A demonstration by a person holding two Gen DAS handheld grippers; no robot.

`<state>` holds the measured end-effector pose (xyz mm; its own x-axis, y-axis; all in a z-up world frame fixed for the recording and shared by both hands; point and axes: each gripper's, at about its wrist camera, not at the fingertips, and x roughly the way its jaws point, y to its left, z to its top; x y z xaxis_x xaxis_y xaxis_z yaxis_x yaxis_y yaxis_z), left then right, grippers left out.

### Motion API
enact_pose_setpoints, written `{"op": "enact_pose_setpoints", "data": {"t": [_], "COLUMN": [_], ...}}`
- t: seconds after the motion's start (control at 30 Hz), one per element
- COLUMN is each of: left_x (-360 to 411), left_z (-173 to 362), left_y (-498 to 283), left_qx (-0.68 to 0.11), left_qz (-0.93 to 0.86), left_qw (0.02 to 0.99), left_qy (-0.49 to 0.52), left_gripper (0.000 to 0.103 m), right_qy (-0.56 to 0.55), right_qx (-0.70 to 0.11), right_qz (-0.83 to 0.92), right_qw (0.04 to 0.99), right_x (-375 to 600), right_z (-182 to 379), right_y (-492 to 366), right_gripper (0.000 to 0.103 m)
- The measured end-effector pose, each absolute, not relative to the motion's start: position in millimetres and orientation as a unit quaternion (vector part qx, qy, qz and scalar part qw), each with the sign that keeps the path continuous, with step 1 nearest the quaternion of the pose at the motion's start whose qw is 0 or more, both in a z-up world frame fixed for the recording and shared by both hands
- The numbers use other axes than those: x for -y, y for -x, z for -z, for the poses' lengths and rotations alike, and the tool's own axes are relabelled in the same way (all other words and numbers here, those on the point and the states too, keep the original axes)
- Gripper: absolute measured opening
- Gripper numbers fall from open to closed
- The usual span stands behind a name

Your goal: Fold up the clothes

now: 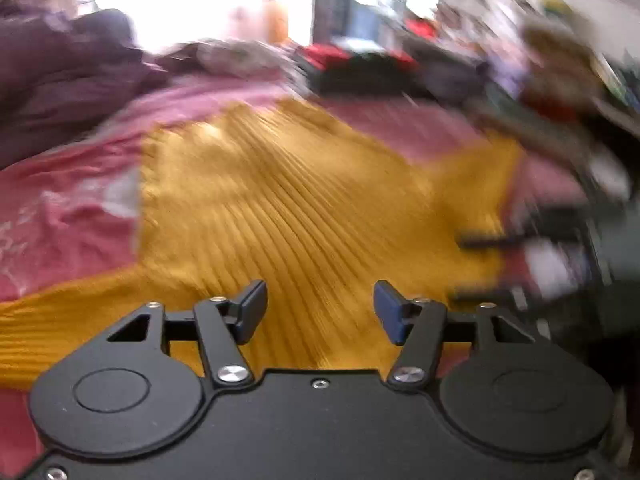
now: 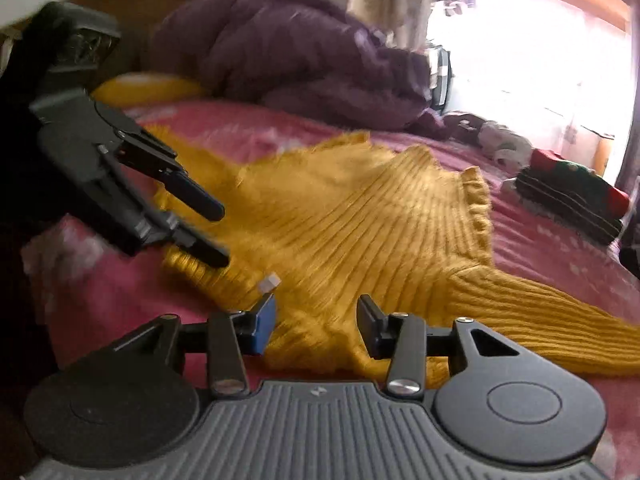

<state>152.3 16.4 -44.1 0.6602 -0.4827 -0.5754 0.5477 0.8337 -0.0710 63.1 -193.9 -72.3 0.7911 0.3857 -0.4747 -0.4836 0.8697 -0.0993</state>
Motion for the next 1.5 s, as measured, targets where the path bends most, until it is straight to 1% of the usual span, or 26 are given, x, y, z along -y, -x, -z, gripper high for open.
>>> {"op": "enact_pose_setpoints", "data": {"t": [0.03,0.07,0.17,0.23,0.27,0.3,0.33,0.37,0.4,0.57,0.77,0.87,1.0,1.1,1.2,1.23,1.27,1.3,1.37,1.4,1.47,1.5], "left_x": [-16,-17,-9,1,6,13,20,25,29,53,81,91,93,85,70,68,66,66,70,74,81,83], "left_z": [41,38,32,26,24,25,28,29,31,38,47,40,37,22,2,-1,-4,-1,8,13,28,32], "left_y": [-161,-170,-191,-200,-205,-213,-219,-230,-240,-294,-357,-403,-441,-445,-416,-403,-390,-378,-357,-349,-348,-360], "left_qx": [-0.299,-0.298,-0.27,-0.254,-0.253,-0.258,-0.258,-0.264,-0.271,-0.302,-0.339,-0.355,-0.375,-0.349,-0.317,-0.314,-0.312,-0.32,-0.336,-0.344,-0.359,-0.364], "left_qz": [0.266,0.248,0.237,0.222,0.217,0.207,0.195,0.189,0.184,0.155,0.12,0.102,0.086,0.083,0.098,0.101,0.103,0.114,0.133,0.141,0.148,0.14], "left_qw": [0.916,0.922,0.933,0.941,0.942,0.944,0.946,0.946,0.945,0.941,0.932,0.929,0.923,0.933,0.942,0.943,0.944,0.94,0.932,0.928,0.921,0.921], "left_qy": [-0.035,-0.016,0.017,0.024,0.028,0.023,0.016,0.012,0.008,-0.01,-0.032,-0.023,-0.001,0.031,0.051,0.039,0.028,0.024,0.009,-0.003,-0.009,-0.005], "left_gripper": [0.087,0.102,0.102,0.088,0.066,0.052,0.046,0.033,0.03,0.03,0.03,0.029,0.029,0.028,0.028,0.027,0.018,0.011,0.01,0.009,0.008,0.006], "right_qy": [0.1,0.092,0.077,0.072,0.072,0.071,0.069,0.065,0.061,0.042,0.032,0.042,0.047,0.047,0.04,0.036,0.033,0.03,0.025,0.023,0.02,0.019], "right_qx": [-0.222,-0.219,-0.217,-0.218,-0.221,-0.226,-0.229,-0.229,-0.229,-0.227,-0.245,-0.239,-0.241,-0.244,-0.235,-0.231,-0.228,-0.225,-0.22,-0.217,-0.213,-0.21], "right_qz": [-0.229,-0.228,-0.228,-0.233,-0.237,-0.241,-0.244,-0.248,-0.251,-0.272,-0.289,-0.283,-0.281,-0.276,-0.274,-0.275,-0.275,-0.276,-0.28,-0.283,-0.29,-0.295], "right_qw": [0.943,0.944,0.946,0.945,0.943,0.941,0.94,0.939,0.939,0.934,0.925,0.928,0.928,0.928,0.932,0.933,0.933,0.934,0.934,0.934,0.933,0.932], "right_x": [196,197,196,195,195,195,195,196,197,201,200,196,193,192,194,196,197,197,199,199,198,198], "right_z": [72,72,79,82,82,84,85,86,87,89,91,89,88,86,80,78,76,74,71,70,69,68], "right_y": [-65,-69,-86,-92,-93,-95,-97,-97,-97,-101,-107,-103,-101,-99,-95,-94,-94,-93,-94,-93,-92,-91], "right_gripper": [0.045,0.046,0.046,0.046,0.046,0.046,0.045,0.045,0.045,0.045,0.046,0.045,0.045,0.046,0.046,0.046,0.046,0.046,0.046,0.046,0.046,0.046]}}
